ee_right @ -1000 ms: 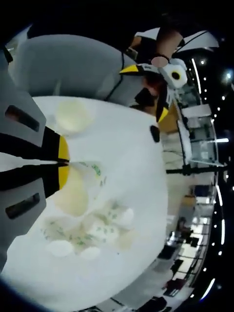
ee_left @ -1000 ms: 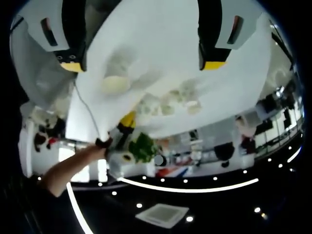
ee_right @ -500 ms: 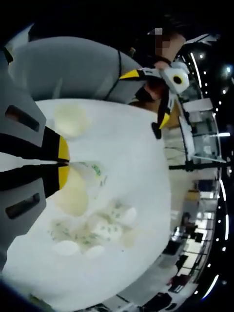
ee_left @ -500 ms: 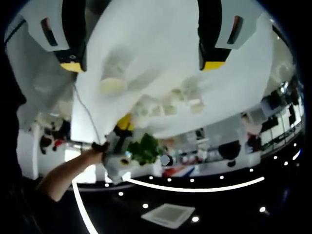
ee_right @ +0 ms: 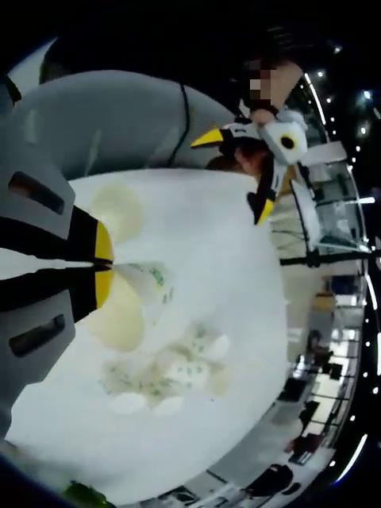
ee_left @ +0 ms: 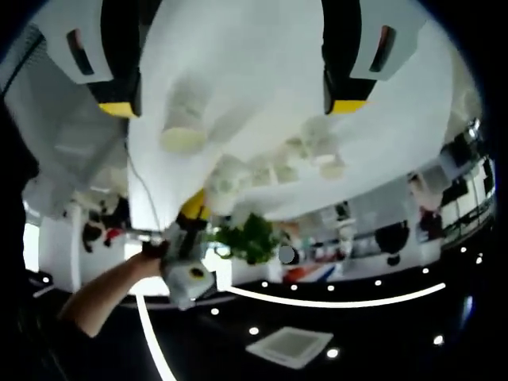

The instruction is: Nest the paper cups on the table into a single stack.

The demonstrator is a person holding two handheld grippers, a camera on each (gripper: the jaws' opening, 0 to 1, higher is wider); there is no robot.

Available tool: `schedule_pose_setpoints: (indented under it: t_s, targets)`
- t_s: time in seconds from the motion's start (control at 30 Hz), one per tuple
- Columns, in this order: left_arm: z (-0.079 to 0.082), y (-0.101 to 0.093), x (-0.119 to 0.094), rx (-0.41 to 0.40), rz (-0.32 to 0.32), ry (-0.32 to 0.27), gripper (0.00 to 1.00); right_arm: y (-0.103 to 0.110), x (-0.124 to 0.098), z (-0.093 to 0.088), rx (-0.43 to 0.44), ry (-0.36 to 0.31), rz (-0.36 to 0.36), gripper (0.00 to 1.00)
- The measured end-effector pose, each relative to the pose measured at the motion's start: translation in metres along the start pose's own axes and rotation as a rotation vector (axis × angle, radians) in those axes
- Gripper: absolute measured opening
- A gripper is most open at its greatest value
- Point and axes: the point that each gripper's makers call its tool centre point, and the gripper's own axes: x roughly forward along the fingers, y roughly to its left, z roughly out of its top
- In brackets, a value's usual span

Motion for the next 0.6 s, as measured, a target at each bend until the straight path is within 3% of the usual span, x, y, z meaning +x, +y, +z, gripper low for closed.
schedule_pose_setpoints:
  t_s: [0.23,0.6]
  targets:
    - [0.005,-0.008,0.008,0.043,-0.015,0.013,0.96,0.015,-0.011,-0.003,-0.059,0.038,0.036,0.00]
    - [0.005,0.001,0.012,0.005,0.033,0.011,0.96,0.040,-0.022,0.007,-0.200,0.106,0.100,0.00]
